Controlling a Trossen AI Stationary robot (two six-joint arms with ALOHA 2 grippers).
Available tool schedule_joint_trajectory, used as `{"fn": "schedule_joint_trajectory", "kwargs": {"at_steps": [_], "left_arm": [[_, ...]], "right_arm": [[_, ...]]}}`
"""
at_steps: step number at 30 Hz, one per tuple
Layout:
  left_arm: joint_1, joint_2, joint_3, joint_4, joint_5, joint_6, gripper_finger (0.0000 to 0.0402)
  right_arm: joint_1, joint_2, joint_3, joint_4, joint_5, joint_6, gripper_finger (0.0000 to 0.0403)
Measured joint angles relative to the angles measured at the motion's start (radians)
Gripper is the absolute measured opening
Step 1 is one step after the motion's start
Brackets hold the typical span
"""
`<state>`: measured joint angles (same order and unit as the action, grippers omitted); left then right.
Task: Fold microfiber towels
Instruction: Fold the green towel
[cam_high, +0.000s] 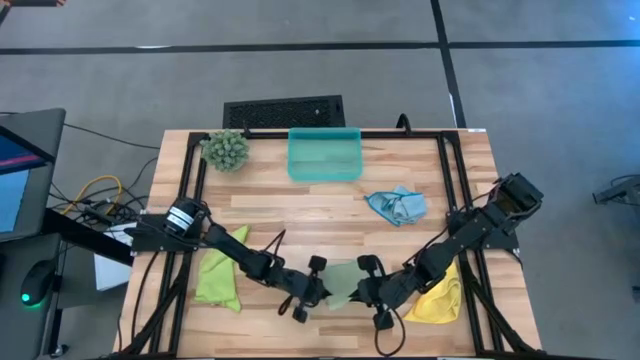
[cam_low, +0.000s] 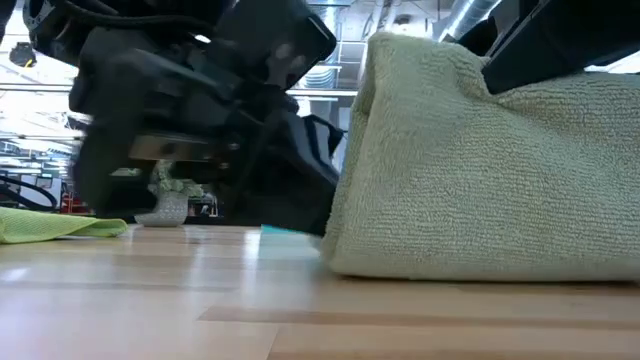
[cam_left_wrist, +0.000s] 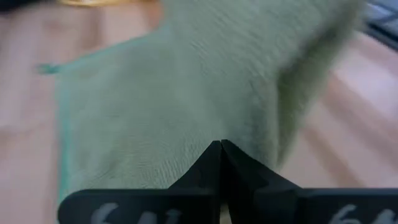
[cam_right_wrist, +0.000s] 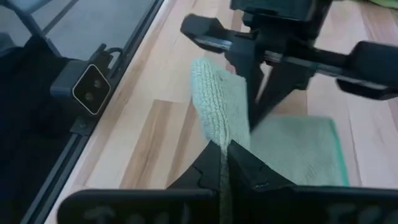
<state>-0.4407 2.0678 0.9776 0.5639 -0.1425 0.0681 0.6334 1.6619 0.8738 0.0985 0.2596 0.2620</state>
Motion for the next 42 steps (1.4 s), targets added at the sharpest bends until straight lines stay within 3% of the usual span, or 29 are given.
{"fn": "schedule_joint_trajectory", "kwargs": {"at_steps": [6, 12, 16, 20, 25, 33, 42], "left_arm": [[0.001, 0.013, 0.001, 0.008, 0.028, 0.024, 0.0000], [-0.003, 0.013, 0.000, 0.011, 0.008, 0.039, 0.0000], [-0.027, -0.054, -0.001, -0.070, -0.122, 0.068, 0.0000], [-0.054, -0.151, 0.001, -0.252, -0.271, 0.072, 0.0000], [-0.063, -0.169, 0.000, -0.377, -0.431, 0.031, 0.0000], [-0.036, -0.060, 0.000, -0.344, -0.413, 0.013, 0.0000], [-0.026, -0.001, 0.004, -0.235, -0.368, 0.025, 0.0000]], "right_arm": [[-0.002, 0.000, 0.000, -0.037, 0.061, 0.162, 0.0021], [-0.049, 0.000, 0.004, -0.038, 0.087, 0.186, 0.0023], [-0.074, 0.000, 0.005, -0.044, 0.083, 0.209, 0.0021], [-0.084, 0.000, 0.005, -0.045, 0.057, 0.210, 0.0020], [-0.100, 0.000, 0.005, -0.044, 0.000, 0.210, 0.0022], [-0.136, 0.000, 0.005, -0.041, -0.089, 0.206, 0.0025], [-0.280, 0.000, 0.006, -0.055, -0.267, 0.159, 0.0019]]}}
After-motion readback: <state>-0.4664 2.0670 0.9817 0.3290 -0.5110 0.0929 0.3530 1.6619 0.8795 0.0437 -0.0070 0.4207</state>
